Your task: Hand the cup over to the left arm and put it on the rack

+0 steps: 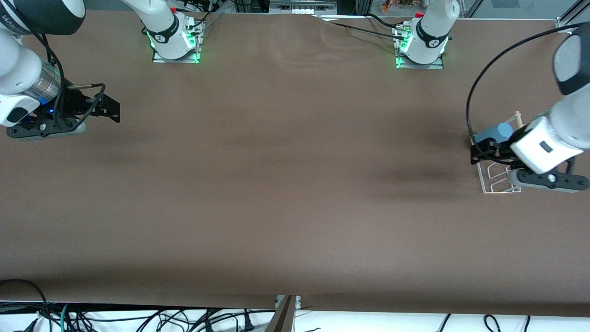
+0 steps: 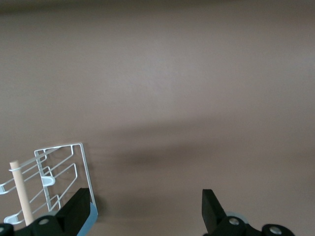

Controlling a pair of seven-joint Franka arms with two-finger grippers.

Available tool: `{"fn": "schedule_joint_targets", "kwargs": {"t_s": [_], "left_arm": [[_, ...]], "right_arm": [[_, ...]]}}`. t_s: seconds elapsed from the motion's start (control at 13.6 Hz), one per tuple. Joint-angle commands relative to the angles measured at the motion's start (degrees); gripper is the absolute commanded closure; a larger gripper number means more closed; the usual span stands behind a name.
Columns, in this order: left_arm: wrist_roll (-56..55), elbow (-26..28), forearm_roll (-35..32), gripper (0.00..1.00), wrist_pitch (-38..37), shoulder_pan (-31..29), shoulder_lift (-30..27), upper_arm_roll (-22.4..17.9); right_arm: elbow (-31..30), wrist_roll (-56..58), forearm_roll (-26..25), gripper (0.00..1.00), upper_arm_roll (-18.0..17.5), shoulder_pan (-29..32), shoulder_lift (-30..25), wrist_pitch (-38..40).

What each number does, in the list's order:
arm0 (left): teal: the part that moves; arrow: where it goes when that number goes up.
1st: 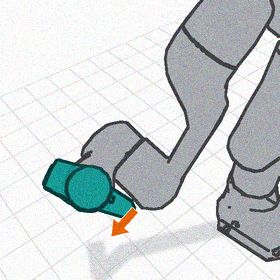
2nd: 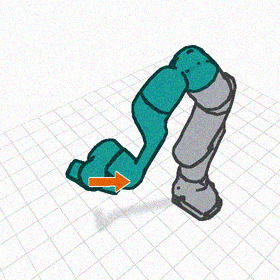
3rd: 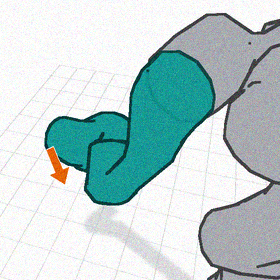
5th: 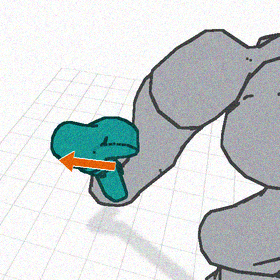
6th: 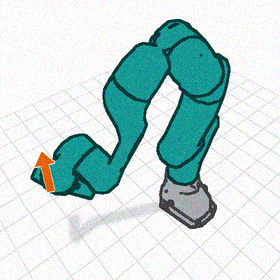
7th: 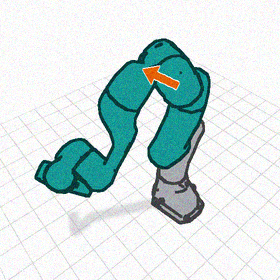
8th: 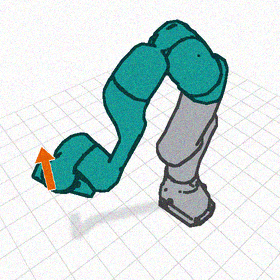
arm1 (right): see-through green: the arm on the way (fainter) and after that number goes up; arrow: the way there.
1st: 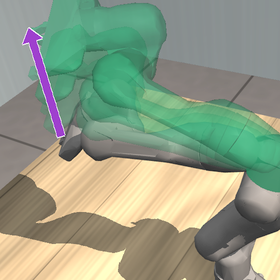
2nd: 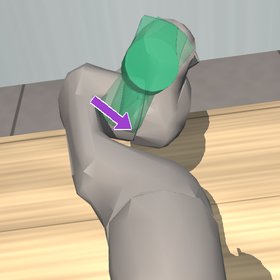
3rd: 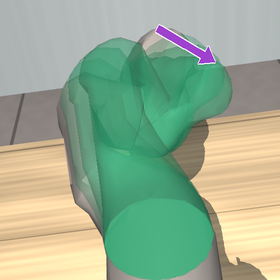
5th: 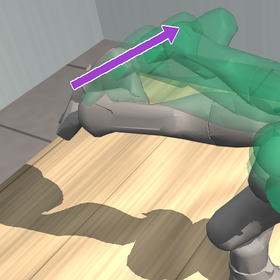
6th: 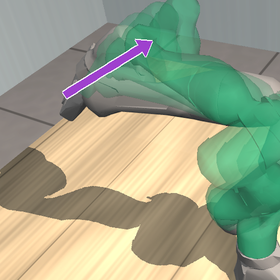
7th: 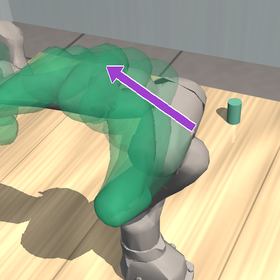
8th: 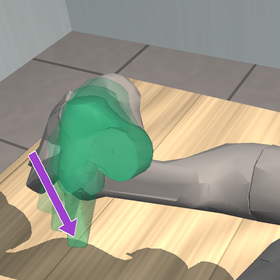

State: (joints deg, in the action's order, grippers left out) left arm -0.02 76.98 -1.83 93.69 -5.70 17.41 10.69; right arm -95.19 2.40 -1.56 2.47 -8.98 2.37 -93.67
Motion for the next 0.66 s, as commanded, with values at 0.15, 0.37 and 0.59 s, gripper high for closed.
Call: {"fn": "schedule_joint_targets", "kwargs": {"t_s": [0.15, 0.37, 0.59], "left_arm": [[-0.51, 17.85, 1.30, 0.00, 6.15, 9.21, -14.51, -9.90], [-0.85, 20.83, 1.22, 0.00, 5.36, 9.47, -16.97, -9.90], [-0.68, 21.02, 1.13, 0.00, 5.45, 9.56, -16.97, -9.98]], "right_arm": [[1.59, 0.50, -0.81, 0.01, -0.18, 0.02, -0.08, 1.12], [1.85, 0.50, -0.81, 0.01, -0.18, 0.02, -0.08, 1.03], [2.03, 0.50, -0.72, 0.01, -0.18, 0.02, -0.08, 1.03]]}}
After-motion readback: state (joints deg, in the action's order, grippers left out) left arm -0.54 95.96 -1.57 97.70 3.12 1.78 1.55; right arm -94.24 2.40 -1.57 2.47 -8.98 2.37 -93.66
